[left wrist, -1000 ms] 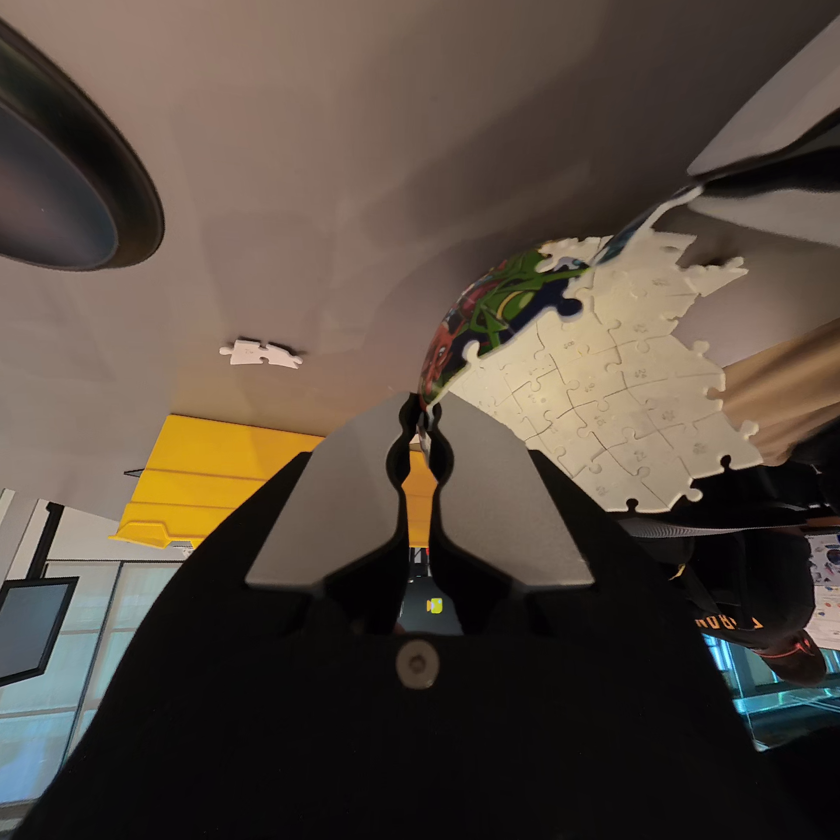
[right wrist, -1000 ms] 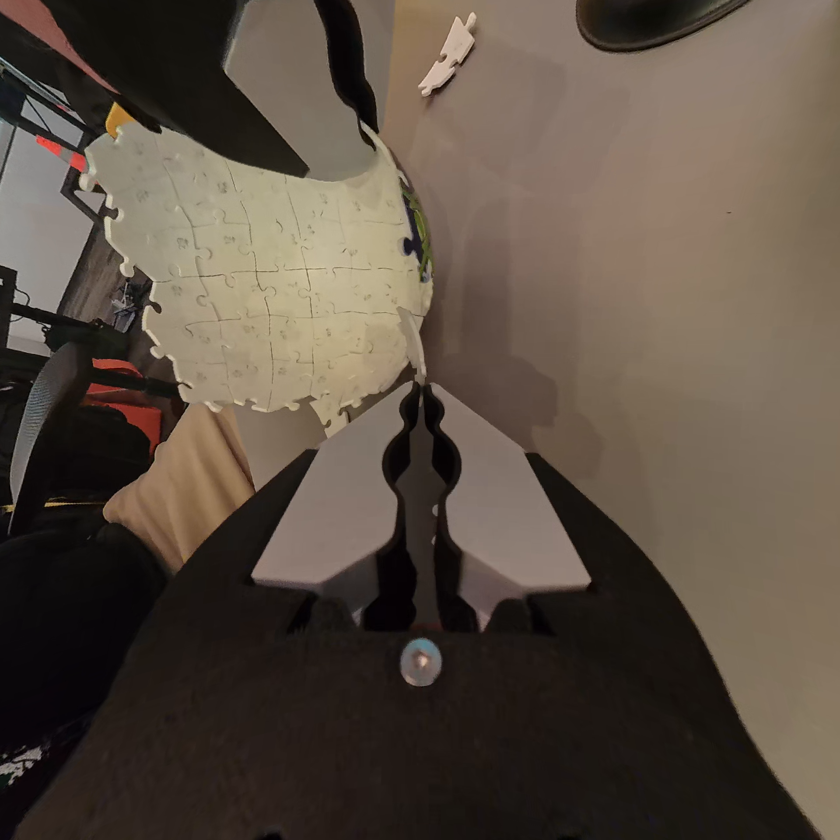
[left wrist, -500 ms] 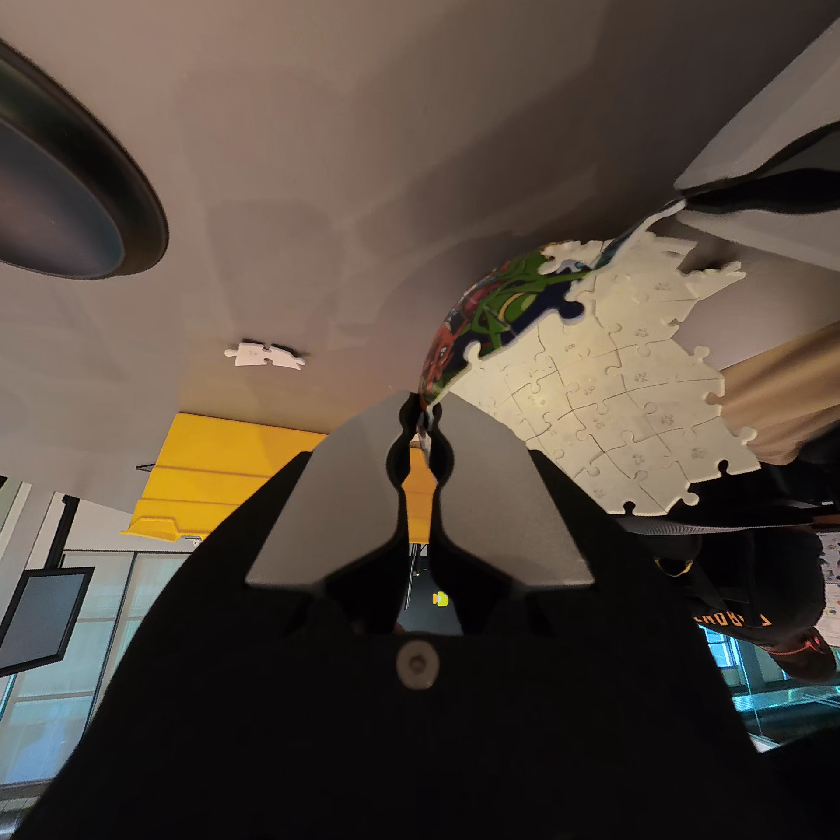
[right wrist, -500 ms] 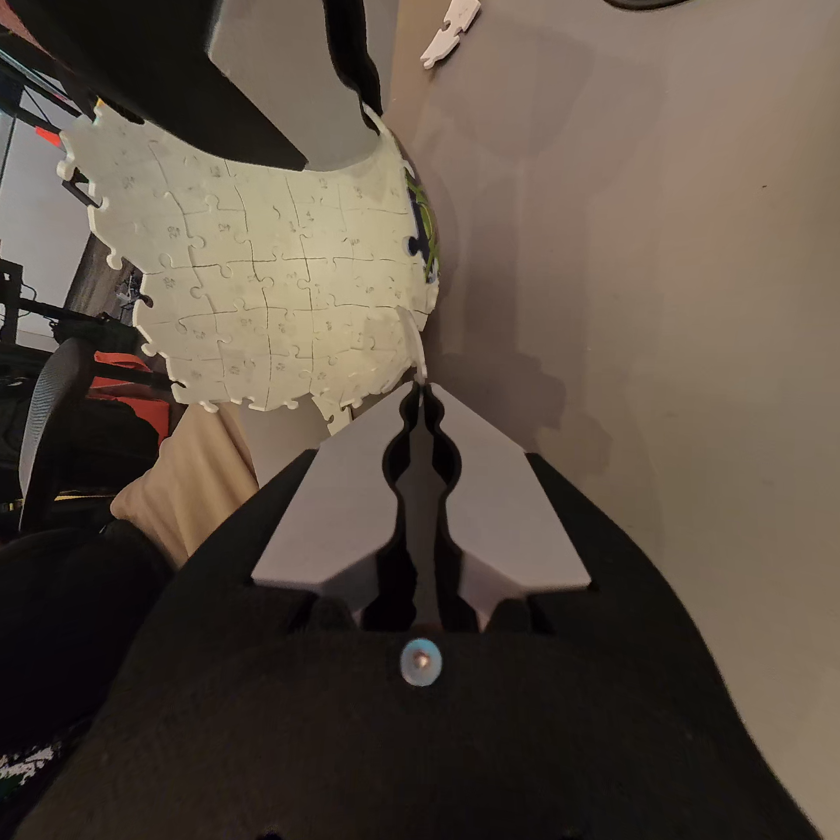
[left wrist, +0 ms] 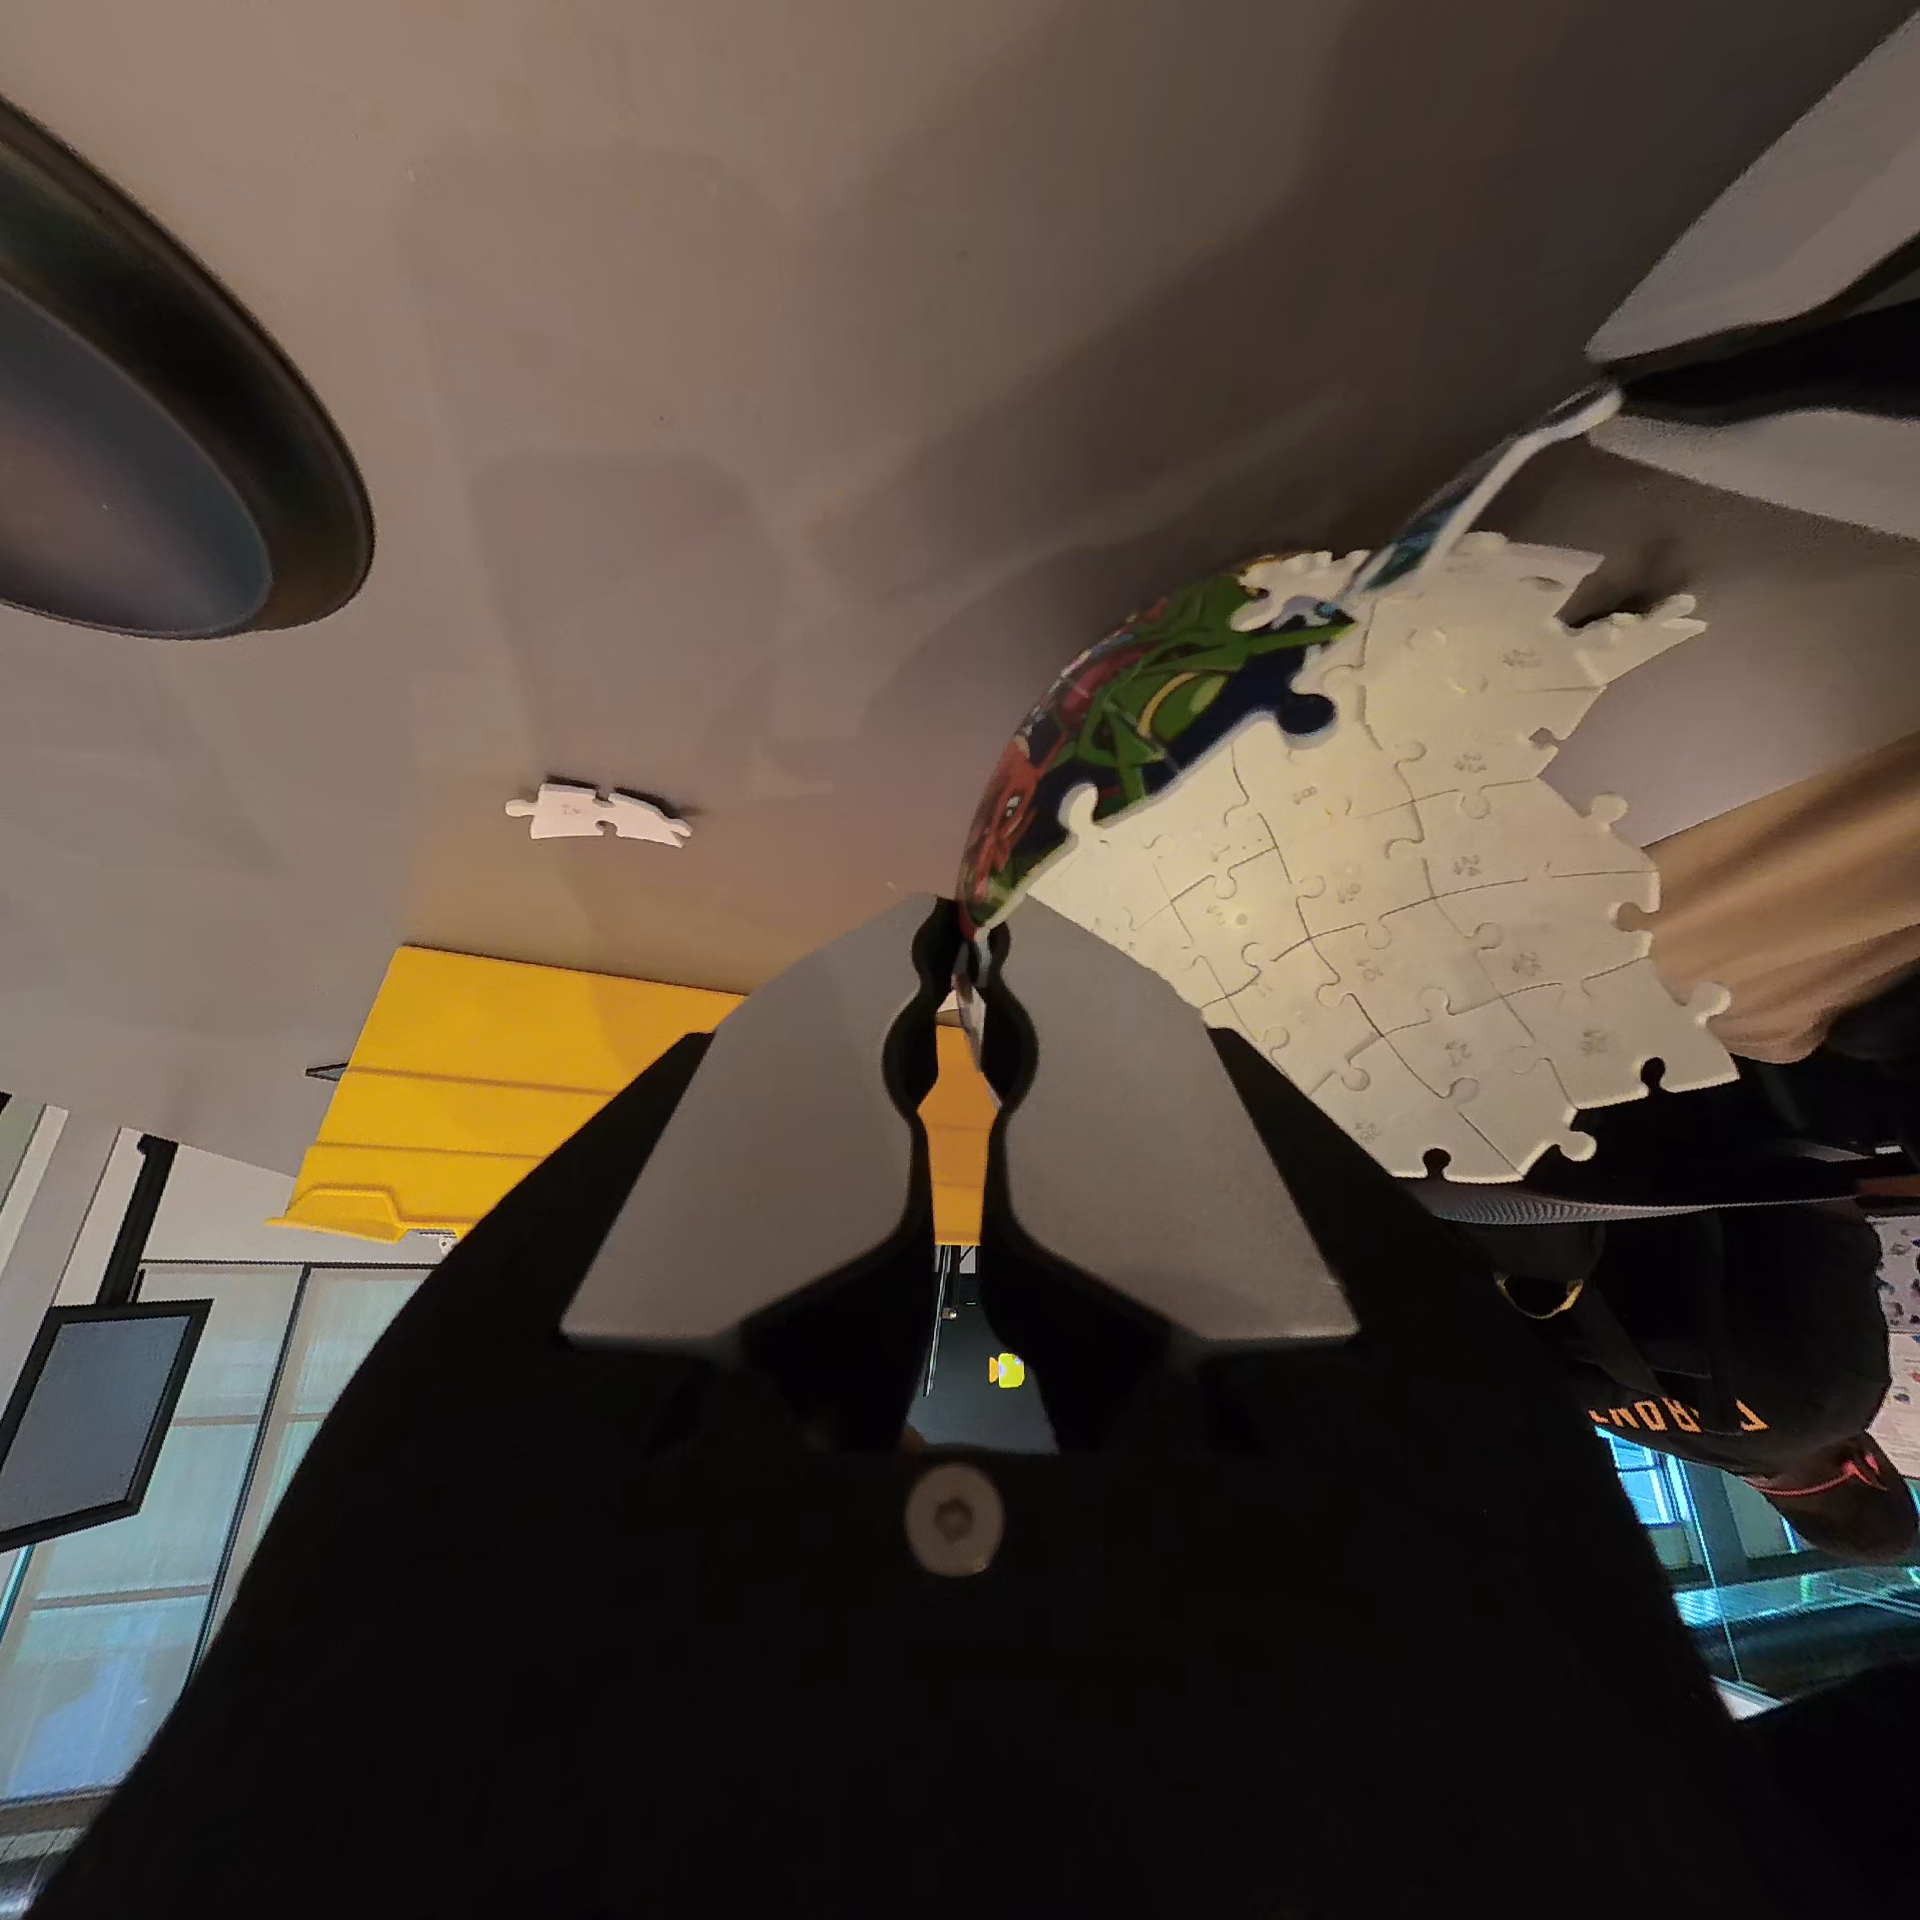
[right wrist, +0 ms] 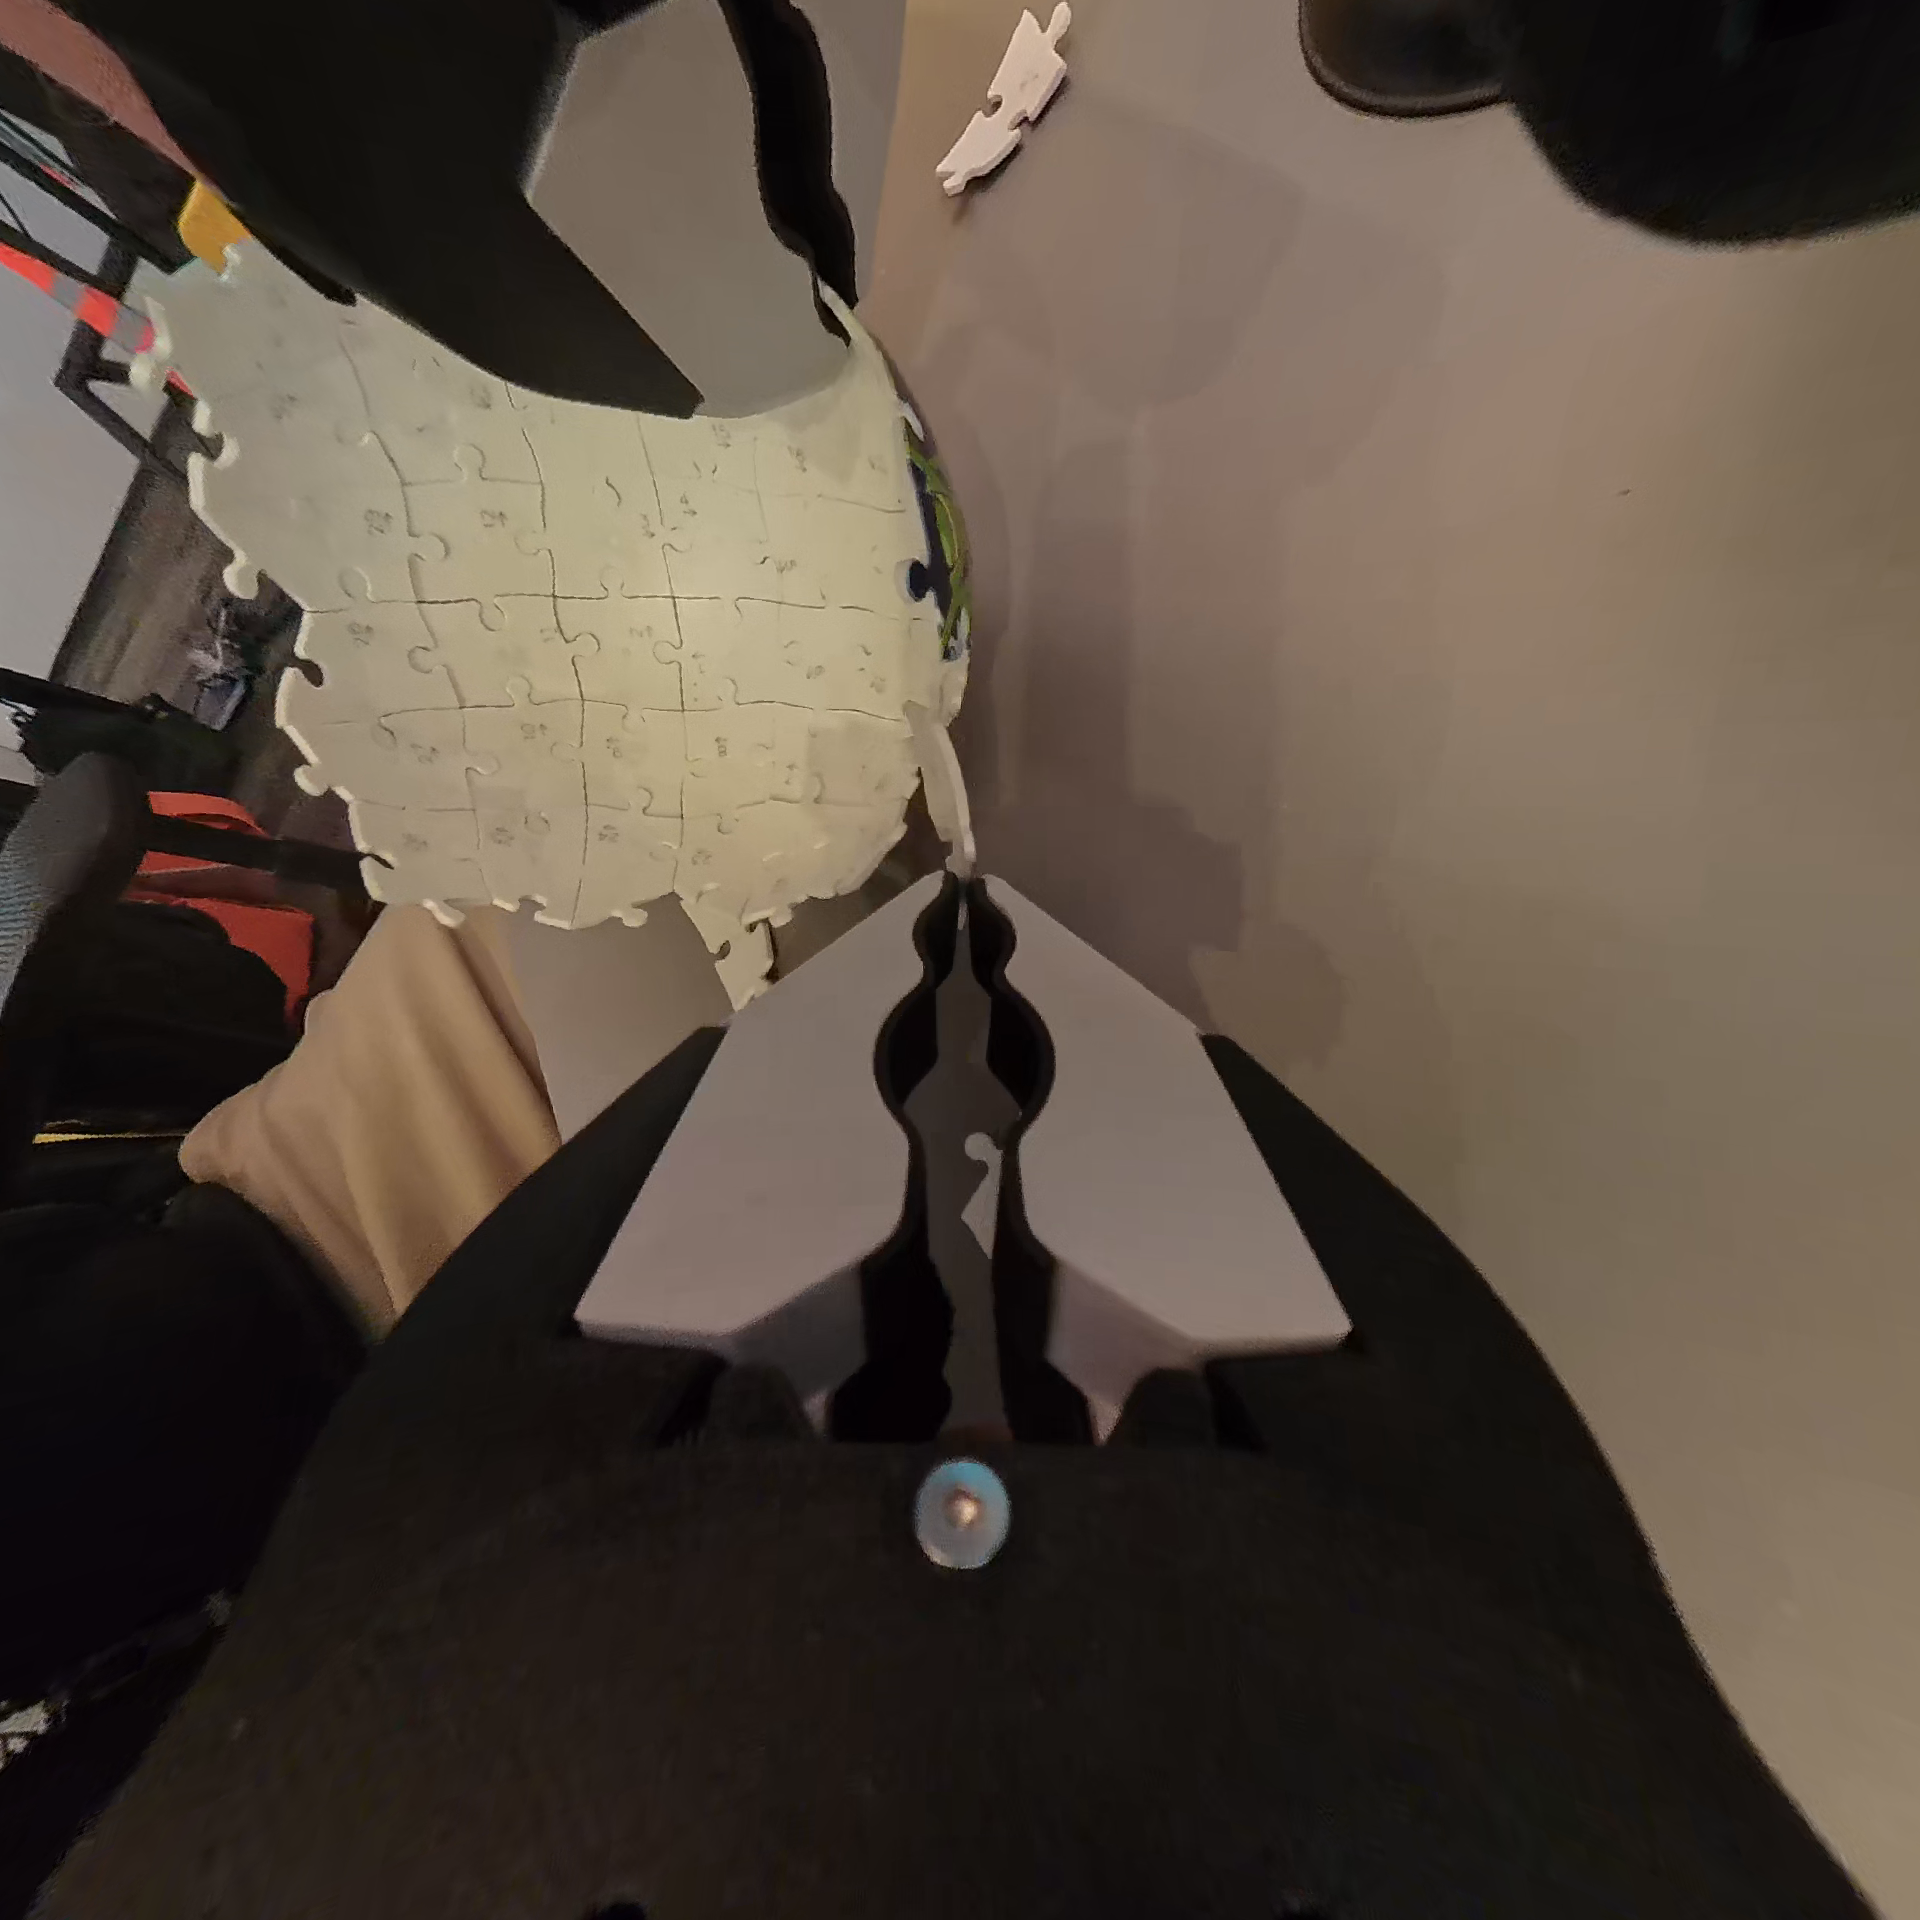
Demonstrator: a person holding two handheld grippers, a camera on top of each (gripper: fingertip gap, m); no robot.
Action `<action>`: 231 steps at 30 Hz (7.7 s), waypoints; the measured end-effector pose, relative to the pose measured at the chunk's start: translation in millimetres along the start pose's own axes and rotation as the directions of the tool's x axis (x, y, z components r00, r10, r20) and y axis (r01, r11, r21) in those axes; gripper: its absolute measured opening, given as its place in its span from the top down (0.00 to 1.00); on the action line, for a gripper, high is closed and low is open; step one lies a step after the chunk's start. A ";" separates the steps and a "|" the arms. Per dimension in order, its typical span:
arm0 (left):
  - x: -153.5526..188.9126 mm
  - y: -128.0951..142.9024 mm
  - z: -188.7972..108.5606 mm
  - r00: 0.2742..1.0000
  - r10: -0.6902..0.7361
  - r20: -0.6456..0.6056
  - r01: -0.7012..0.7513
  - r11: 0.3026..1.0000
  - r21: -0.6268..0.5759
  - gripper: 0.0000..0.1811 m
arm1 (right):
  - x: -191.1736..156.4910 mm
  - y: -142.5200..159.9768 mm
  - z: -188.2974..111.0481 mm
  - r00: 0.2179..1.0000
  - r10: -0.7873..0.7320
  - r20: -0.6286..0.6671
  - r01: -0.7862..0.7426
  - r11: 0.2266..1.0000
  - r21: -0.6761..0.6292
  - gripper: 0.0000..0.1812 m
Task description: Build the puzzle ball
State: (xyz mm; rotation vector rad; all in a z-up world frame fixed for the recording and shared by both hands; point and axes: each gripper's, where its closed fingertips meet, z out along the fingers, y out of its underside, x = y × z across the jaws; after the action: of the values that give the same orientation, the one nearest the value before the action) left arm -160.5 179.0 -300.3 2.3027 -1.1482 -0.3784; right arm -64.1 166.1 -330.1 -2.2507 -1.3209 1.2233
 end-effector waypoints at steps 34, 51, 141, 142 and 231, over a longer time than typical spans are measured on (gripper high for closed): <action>0.8 2.3 0.9 1.000 0.003 0.002 -0.003 1.000 0.008 0.99 | 10.0 23.5 -4.9 0.952 -0.287 -0.103 0.261 0.942 -0.211 1.00; -0.1 3.3 2.9 1.000 0.003 -0.004 -0.003 1.000 0.018 0.99 | 14.2 8.4 -8.4 0.912 -0.370 -0.177 0.343 0.925 -0.165 0.96; -2.7 10.7 12.3 1.000 0.013 -0.019 -0.012 0.998 0.056 0.98 | 6.4 14.4 10.8 0.781 -0.612 0.128 0.624 0.751 -0.216 0.98; -2.7 10.8 12.4 1.000 0.013 -0.019 -0.011 0.998 0.057 0.98 | 6.9 13.9 10.6 0.780 -0.614 0.124 0.625 0.750 -0.218 0.99; -5.7 15.8 23.3 0.989 -0.067 -0.131 0.079 0.993 0.092 0.98 | 3.8 -57.9 -0.9 0.999 -0.032 -0.029 0.037 0.981 0.188 1.00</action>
State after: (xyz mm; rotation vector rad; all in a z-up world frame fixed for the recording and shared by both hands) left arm -185.1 167.9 -310.2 2.4198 -1.0427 -0.2027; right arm -97.0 201.3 -297.9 -2.0960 -1.1764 1.2468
